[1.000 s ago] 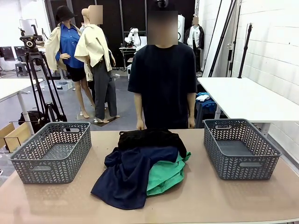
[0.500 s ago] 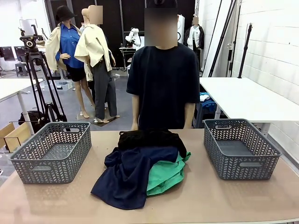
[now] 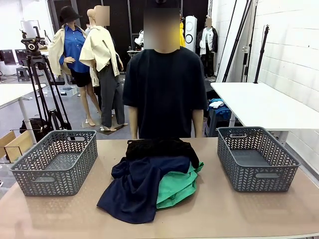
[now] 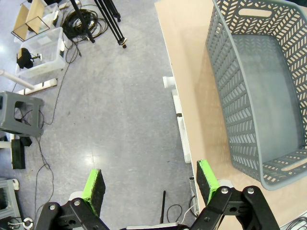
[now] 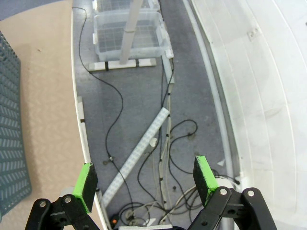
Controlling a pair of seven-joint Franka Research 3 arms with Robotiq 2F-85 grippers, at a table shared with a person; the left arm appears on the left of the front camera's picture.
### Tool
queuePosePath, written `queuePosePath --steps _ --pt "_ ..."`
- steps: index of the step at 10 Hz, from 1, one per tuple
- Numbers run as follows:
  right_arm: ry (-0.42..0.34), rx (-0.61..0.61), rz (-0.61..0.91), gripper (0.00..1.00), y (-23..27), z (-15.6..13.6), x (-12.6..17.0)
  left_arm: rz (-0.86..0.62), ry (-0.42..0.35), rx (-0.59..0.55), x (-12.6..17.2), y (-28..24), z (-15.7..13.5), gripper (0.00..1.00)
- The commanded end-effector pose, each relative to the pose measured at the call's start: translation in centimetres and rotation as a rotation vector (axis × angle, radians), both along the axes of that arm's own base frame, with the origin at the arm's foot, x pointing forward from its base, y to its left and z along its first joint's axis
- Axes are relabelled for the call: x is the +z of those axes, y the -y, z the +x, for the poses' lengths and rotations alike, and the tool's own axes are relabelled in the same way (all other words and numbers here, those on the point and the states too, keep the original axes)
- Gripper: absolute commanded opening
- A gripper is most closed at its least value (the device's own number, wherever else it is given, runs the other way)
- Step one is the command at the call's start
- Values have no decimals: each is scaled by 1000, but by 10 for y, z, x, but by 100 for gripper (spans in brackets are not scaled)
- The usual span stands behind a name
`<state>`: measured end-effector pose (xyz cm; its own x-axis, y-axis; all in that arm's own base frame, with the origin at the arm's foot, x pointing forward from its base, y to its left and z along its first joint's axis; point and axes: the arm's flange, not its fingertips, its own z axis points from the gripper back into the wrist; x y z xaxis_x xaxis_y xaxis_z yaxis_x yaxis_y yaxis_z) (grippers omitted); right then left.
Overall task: Sort the tops and bottoms.
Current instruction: Lift clothes from the center of the table with your left hand.
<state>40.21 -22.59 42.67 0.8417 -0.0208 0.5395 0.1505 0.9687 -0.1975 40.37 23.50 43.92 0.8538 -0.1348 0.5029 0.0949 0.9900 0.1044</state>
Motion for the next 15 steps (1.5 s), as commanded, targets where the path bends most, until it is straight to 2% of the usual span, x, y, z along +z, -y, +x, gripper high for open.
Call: queuePosePath --steps 1,2,5,7,8,9,11,12,14,15 --pt "-7 0 -3 100 2 1 0 0 0 0 0 0 0 100" --pt "-7 0 -3 100 2 1 0 28 50 -39 24 13 11 100" --pt "-7 0 -3 100 2 1 0 76 289 -201 116 79 48 100" --pt "-7 0 -3 100 2 1 0 31 351 -426 152 158 65 100" --pt "-7 0 -3 100 2 1 0 6 331 -571 160 203 70 100" --pt "-7 0 -3 100 2 1 0 -4 275 -765 153 250 75 100" --pt "-7 0 -3 100 2 1 0 23 185 -1015 127 337 82 100" --pt "-7 0 -3 100 2 1 0 58 181 -1110 108 371 86 100" --pt "-7 0 -3 100 2 1 0 33 105 -1255 72 425 93 100" --pt "-7 0 -3 100 2 1 0 41 71 -1269 56 448 92 100"
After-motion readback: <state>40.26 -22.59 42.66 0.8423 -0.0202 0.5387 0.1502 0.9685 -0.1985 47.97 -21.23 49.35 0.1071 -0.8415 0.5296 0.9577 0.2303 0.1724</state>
